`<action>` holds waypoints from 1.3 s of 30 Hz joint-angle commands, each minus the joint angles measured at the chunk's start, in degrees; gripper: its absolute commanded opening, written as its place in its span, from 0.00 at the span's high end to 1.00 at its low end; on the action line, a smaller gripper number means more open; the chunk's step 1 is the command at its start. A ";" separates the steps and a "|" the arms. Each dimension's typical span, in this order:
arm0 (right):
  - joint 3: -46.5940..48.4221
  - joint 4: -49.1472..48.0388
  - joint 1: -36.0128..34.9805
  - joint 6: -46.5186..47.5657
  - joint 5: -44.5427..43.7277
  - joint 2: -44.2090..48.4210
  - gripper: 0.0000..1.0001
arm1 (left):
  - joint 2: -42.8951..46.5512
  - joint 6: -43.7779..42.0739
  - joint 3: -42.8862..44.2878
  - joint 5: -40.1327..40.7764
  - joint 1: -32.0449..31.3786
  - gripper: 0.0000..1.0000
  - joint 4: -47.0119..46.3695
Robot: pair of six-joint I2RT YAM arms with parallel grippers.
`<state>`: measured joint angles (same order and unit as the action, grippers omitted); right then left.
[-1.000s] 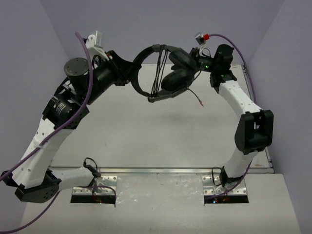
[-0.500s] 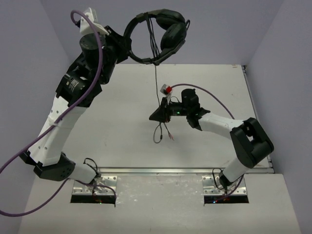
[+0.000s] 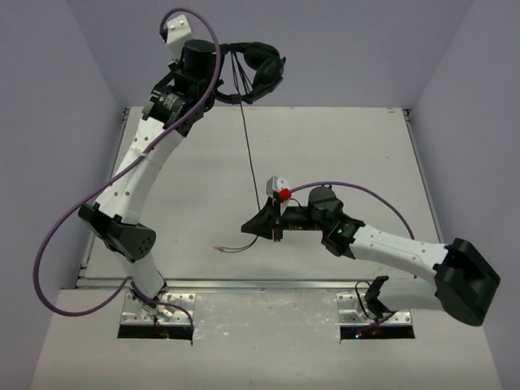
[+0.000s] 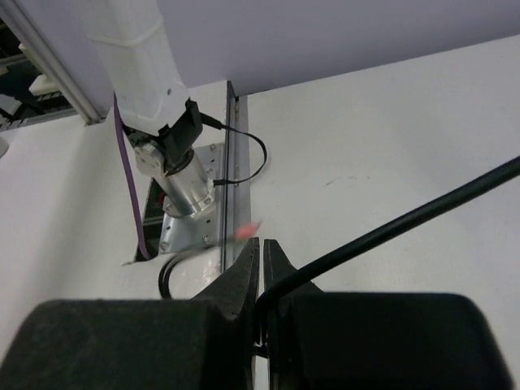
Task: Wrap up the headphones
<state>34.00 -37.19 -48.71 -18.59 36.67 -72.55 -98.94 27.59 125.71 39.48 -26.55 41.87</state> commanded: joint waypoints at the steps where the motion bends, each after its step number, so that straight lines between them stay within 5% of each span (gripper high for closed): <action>1: -1.39 9.31 -4.11 7.41 -7.81 6.54 0.99 | 0.67 0.18 -1.68 4.89 2.29 0.99 -6.09; 9: 5.36 26.54 -5.08 14.62 -15.58 16.83 0.99 | 3.92 -0.88 -20.47 7.52 2.64 1.00 -14.18; 15: 24.49 45.69 -5.08 27.44 -19.08 12.37 0.99 | 10.58 -6.29 -41.01 12.46 -2.44 1.00 -28.47; 19: 33.03 56.85 -4.56 37.82 -27.95 7.18 0.99 | 18.92 -15.00 -57.96 6.76 -6.76 1.00 -49.43; 25: 36.49 58.20 -3.51 52.50 -42.71 3.92 0.99 | 30.37 -23.55 -78.56 -15.11 -10.37 1.00 -64.34; 31: 38.42 52.58 6.58 63.22 -54.14 0.76 0.99 | 30.38 -25.66 -86.67 -31.74 -12.73 1.00 -65.33; 39: 40.97 49.76 15.39 64.74 -52.94 -4.61 0.99 | 28.97 -26.36 -91.34 -41.48 -18.36 1.00 -62.53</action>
<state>70.59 18.52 -36.14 43.90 -13.89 -76.20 -69.78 2.39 35.22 6.59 -42.65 -17.96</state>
